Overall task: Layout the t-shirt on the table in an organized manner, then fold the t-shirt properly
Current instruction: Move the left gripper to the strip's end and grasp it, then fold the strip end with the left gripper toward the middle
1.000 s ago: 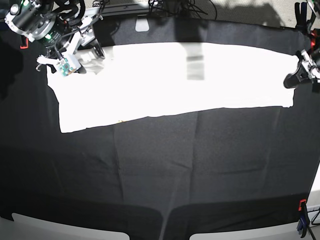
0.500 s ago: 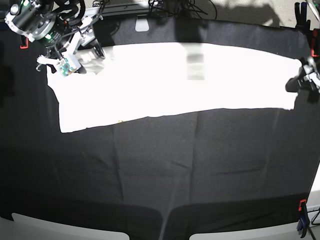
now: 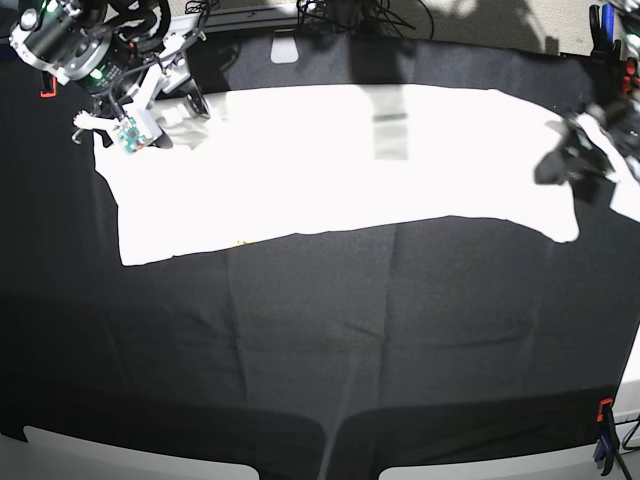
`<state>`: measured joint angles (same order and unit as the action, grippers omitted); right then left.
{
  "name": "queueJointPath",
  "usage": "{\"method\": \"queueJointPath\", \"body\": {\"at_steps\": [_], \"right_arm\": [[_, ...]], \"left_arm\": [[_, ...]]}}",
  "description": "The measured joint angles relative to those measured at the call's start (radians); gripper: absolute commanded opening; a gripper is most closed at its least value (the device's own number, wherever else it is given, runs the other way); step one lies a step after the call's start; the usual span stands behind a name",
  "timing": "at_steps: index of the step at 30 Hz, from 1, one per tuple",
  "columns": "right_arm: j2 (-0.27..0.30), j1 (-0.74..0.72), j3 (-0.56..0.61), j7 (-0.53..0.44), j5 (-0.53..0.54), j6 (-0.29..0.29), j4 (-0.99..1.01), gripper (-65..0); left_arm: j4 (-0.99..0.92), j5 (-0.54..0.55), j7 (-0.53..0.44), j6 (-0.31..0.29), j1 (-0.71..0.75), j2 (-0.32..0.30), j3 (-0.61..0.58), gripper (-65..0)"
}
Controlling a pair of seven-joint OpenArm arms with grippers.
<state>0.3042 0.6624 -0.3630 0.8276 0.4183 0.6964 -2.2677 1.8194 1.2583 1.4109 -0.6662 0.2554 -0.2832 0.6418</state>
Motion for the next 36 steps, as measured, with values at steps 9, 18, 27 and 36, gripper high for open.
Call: {"method": "queueJointPath", "body": {"at_steps": [9, 18, 27, 36], "right_arm": [[0.0, 0.0, 0.0, 0.0, 0.0, 0.0, 0.0, -31.4], [0.0, 0.0, 0.0, 0.0, 0.034, 0.0, 0.0, -31.4], [0.001, 0.0, 0.0, 0.003, 0.057, 0.0, 0.0, -31.4], [0.0, 0.0, 0.0, 0.003, 0.061, 0.0, 0.0, -31.4]], "left_arm": [[0.002, -0.19, -0.107, 0.0, 0.002, 0.131, -0.297, -65.0], [0.002, -0.417, -0.349, 0.011, -0.015, 0.128, -0.583, -65.0], [0.002, -0.687, -0.52, 0.165, -0.051, 0.14, -0.726, -65.0], [0.002, -0.695, -0.414, 0.183, -0.092, 0.254, -0.761, -65.0]]}}
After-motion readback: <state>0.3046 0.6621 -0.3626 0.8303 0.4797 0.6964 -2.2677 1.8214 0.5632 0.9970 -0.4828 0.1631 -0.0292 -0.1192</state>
